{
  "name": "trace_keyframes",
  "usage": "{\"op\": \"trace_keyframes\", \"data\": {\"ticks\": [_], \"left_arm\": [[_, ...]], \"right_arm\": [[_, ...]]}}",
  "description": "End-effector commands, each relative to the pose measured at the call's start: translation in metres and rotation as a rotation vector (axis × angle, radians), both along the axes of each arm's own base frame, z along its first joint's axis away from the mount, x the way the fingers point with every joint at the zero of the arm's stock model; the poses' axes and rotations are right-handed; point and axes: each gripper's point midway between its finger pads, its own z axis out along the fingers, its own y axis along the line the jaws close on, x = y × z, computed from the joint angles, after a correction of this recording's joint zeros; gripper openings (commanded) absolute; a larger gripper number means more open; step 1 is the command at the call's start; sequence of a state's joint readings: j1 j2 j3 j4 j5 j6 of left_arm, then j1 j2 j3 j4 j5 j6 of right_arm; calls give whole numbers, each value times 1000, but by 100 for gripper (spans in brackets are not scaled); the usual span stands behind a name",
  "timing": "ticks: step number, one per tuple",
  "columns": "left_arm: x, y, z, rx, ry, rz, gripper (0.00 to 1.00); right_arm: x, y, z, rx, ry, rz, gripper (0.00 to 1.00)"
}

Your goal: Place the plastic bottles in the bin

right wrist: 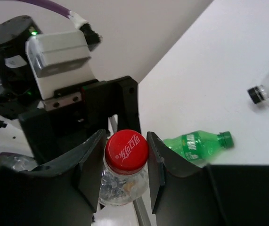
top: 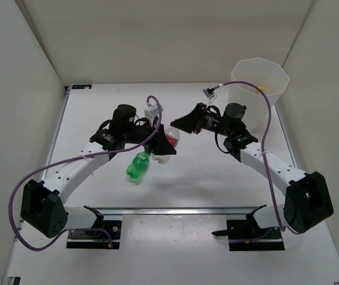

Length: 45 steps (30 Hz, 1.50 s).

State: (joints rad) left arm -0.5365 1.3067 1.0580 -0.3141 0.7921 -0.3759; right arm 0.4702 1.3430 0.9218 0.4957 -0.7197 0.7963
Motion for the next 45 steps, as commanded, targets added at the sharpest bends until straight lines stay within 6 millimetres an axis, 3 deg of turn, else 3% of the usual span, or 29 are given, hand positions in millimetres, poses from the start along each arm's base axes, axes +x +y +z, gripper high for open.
{"op": "trace_keyframes", "data": {"ticks": [1,2,8,11,13,14,16,17,19,20,21,22,25,26,27,28,30,32,35,38,43,45], "left_arm": [[1,4,33,-106,-53,-1,89],[3,7,38,-112,-55,13,99],[16,29,49,-49,-128,113,99],[34,49,32,124,-138,252,98],[52,79,-3,333,-73,392,99],[56,94,-15,395,-27,443,99],[64,114,-43,458,82,485,99],[62,121,-55,475,123,487,98],[60,129,-81,537,172,496,99],[54,127,-92,564,179,479,98],[51,127,-105,589,193,470,99],[51,124,-114,601,218,462,98],[55,118,-126,581,269,447,98],[57,119,-129,584,271,447,99],[63,121,-130,597,263,463,99],[65,124,-137,625,275,469,99],[72,132,-142,692,256,489,99],[76,133,-151,732,255,478,99],[75,136,-162,783,273,459,99],[71,140,-170,834,285,439,98],[51,147,-187,870,330,405,99],[47,146,-191,862,337,409,99]], "right_arm": [[24,-21,6,-49,-65,-137,0],[28,-27,5,-74,-74,-159,0],[58,-80,39,-146,-186,-314,0],[79,-115,76,-178,-279,-410,1],[94,-141,116,-216,-373,-501,0],[105,-156,116,-273,-389,-545,0],[126,-202,141,-343,-410,-687,0],[133,-213,153,-362,-442,-734,0],[154,-271,154,-395,-413,-871,0],[162,-279,150,-399,-390,-877,0],[171,-301,148,-415,-373,-902,0],[173,-319,157,-419,-374,-935,0],[200,-347,140,-453,-322,-966,0],[208,-354,141,-456,-315,-973,0],[220,-361,121,-472,-267,-960,0],[222,-364,120,-469,-254,-964,2],[236,-374,98,-508,-205,-969,16],[243,-373,89,-540,-182,-983,46],[245,-374,92,-554,-197,-1000,73],[241,-372,106,-554,-225,-1020,92],[215,-361,133,-553,-266,-1034,99],[206,-351,130,-556,-262,-1022,99]]}}
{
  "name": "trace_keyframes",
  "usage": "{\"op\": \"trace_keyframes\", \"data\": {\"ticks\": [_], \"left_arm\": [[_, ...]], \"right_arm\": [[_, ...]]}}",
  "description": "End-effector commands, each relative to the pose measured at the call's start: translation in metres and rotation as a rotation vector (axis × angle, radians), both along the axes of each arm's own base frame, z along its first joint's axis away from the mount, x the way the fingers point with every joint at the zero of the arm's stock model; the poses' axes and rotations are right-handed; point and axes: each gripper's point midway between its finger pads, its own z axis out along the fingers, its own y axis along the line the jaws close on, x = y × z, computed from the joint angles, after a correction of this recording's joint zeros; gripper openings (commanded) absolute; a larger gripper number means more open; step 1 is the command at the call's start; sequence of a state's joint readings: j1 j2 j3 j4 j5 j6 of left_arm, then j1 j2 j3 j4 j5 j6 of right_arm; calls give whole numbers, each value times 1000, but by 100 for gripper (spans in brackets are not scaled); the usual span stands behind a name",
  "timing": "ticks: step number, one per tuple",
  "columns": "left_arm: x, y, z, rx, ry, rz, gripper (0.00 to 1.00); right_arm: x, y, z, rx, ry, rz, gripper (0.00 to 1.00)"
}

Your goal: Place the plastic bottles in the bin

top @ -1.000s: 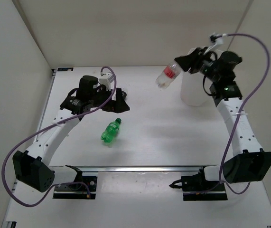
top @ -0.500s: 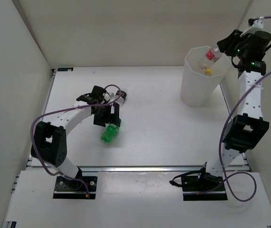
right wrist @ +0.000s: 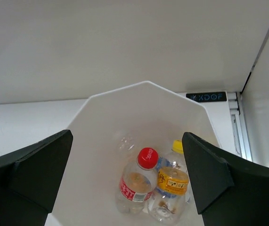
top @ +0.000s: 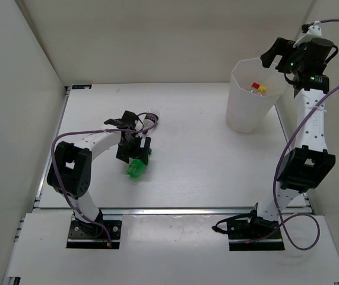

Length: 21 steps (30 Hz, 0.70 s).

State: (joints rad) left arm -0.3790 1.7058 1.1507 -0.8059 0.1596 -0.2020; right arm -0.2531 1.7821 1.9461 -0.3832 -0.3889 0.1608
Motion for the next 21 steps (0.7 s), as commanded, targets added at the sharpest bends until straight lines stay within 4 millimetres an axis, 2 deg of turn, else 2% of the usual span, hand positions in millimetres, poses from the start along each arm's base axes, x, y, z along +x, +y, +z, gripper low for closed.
{"op": "trace_keyframes", "data": {"ticks": [1,3,4,5,6,10,11,15,16,17,18,21], "left_arm": [[-7,3,-1,11,-14,-9,99],[-9,1,-6,-2,-12,5,94],[-7,1,-8,-16,-12,23,85],[-7,2,-10,-32,-12,40,81],[-4,-1,-7,-64,-15,52,76],[0,8,-8,-6,-57,60,67],[-4,11,-11,4,-42,62,62],[7,-2,9,-71,-90,67,40],[9,-4,16,-82,-113,68,38],[10,-7,27,-103,-141,61,36],[14,-9,35,-113,-168,60,33],[13,-16,71,-174,-260,41,30]], "right_arm": [[-39,21,71,-64,-162,11,99],[-50,42,69,-91,-171,42,99],[-60,47,76,-114,-183,43,99],[-62,54,70,-124,-171,44,99],[-72,65,73,-123,-179,60,100],[-99,80,69,-123,-181,68,99],[-110,81,76,-111,-196,59,99],[-131,85,53,-90,-141,47,99],[-135,93,45,-100,-112,58,100],[-137,89,38,-109,-87,20,99],[-142,100,34,-108,-75,32,99],[-153,127,4,-56,5,124,99]]}}
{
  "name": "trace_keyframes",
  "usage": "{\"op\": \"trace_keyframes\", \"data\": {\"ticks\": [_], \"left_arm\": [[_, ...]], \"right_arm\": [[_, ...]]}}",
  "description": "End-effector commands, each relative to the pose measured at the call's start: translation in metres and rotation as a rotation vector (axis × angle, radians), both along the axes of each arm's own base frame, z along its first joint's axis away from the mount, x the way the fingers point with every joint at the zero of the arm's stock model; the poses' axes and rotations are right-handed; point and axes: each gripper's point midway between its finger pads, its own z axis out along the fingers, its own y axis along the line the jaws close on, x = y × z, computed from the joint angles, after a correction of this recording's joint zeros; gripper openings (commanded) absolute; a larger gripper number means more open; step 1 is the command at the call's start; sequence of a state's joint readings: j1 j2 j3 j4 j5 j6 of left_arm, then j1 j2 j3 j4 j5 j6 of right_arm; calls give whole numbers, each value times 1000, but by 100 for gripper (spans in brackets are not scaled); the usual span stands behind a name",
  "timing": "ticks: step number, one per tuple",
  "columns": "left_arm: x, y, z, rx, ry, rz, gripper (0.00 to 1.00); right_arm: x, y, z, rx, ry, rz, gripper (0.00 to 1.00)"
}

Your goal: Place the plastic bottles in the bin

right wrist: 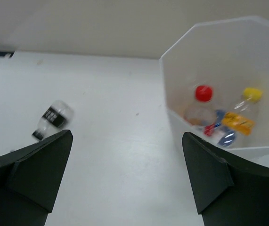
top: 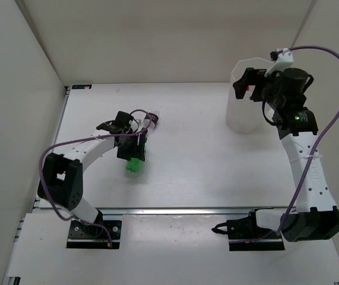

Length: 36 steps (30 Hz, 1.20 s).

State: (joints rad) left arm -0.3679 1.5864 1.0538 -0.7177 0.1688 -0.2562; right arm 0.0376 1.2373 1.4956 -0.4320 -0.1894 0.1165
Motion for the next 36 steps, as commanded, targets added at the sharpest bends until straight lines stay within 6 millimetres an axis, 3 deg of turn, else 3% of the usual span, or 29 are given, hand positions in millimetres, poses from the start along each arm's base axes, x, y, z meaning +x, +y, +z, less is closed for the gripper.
{"op": "trace_keyframes", "data": {"ticks": [1,4,7,9,10,11,13,17,20,28,34,36], "left_arm": [[14,-21,65,-126,-192,-29,30],[9,-32,100,-233,-276,-65,31],[-9,-56,136,-364,-347,-175,30],[-21,-72,158,-434,-398,-252,31],[-29,-83,165,-477,-402,-295,30],[-36,-91,170,-517,-397,-336,29],[-42,-100,172,-556,-382,-373,28],[-53,-112,172,-572,-358,-425,28],[-59,-119,172,-603,-340,-436,27],[-63,-136,182,-662,-346,-471,28],[-51,-133,179,-623,-363,-397,30],[-49,-129,181,-630,-363,-379,32]], "right_arm": [[-19,28,-21,49,76,71,99],[-38,81,-45,129,133,265,100],[-63,132,-69,237,200,498,99],[-77,164,-64,311,169,647,99],[-87,175,-77,355,223,700,99],[-97,191,-69,384,194,788,99],[-108,212,-80,418,219,848,99],[-110,230,-91,425,237,867,100],[-108,237,-92,452,234,864,100],[-94,254,-120,483,307,788,97],[-82,256,-124,483,330,713,45],[-77,250,-122,486,319,691,11]]}}
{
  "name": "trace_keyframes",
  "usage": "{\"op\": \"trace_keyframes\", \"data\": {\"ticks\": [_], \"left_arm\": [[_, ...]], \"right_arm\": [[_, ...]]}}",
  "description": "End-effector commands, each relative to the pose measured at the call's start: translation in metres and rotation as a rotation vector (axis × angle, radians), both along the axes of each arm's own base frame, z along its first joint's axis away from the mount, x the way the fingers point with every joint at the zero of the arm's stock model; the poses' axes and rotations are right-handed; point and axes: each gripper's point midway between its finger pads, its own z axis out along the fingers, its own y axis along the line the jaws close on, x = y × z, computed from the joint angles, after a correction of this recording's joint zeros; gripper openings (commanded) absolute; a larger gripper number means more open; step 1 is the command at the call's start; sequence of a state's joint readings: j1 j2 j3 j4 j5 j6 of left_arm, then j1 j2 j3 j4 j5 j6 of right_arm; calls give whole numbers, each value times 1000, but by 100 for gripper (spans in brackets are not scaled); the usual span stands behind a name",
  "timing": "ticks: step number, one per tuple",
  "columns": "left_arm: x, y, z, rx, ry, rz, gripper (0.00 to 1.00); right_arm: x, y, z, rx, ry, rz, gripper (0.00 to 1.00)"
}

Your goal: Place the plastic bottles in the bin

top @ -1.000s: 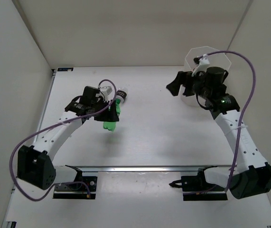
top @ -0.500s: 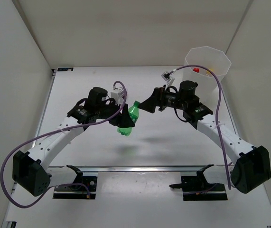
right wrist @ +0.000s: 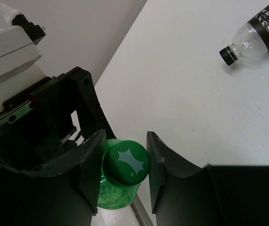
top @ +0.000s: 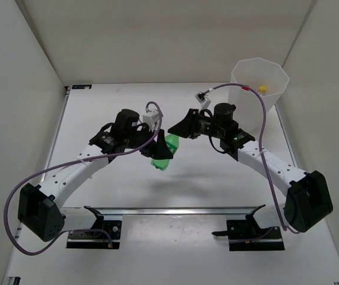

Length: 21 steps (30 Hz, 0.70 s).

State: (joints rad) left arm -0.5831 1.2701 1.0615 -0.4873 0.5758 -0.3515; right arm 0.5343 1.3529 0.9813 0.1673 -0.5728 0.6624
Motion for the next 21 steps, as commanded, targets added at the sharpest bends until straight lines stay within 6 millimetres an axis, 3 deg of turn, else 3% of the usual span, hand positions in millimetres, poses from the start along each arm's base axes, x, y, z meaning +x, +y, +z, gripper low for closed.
{"op": "trace_keyframes", "data": {"ticks": [1,3,4,5,6,9,11,12,14,15,17,18,20,21], "left_arm": [[10,0,32,-71,-69,26,36],[14,4,34,-66,-74,52,54],[18,7,33,-58,-77,68,67],[18,8,37,-70,-77,66,88],[22,12,38,-73,-76,82,96],[34,30,44,-45,-96,152,99],[47,51,43,37,-111,248,99],[56,67,34,127,-111,322,99],[73,87,20,246,-89,401,99],[80,100,17,287,-75,447,98],[97,116,-5,341,0,500,99],[107,126,-6,354,10,539,99],[124,131,-25,403,44,550,99],[131,133,-24,422,37,565,98]], "right_arm": [[20,-11,13,-2,-56,-98,5],[25,-17,21,-15,-79,-131,0],[28,-19,28,-17,-105,-140,0],[32,-24,28,-31,-112,-152,1],[38,-31,36,-44,-136,-166,0],[67,-64,61,-127,-213,-256,0],[89,-90,106,-175,-328,-344,0],[106,-112,103,-250,-337,-417,0],[130,-149,146,-322,-423,-563,0],[145,-174,144,-397,-420,-641,0],[166,-216,169,-471,-463,-787,0],[180,-234,163,-540,-456,-861,0],[199,-277,173,-600,-454,-975,0],[213,-289,156,-641,-406,-997,0]]}}
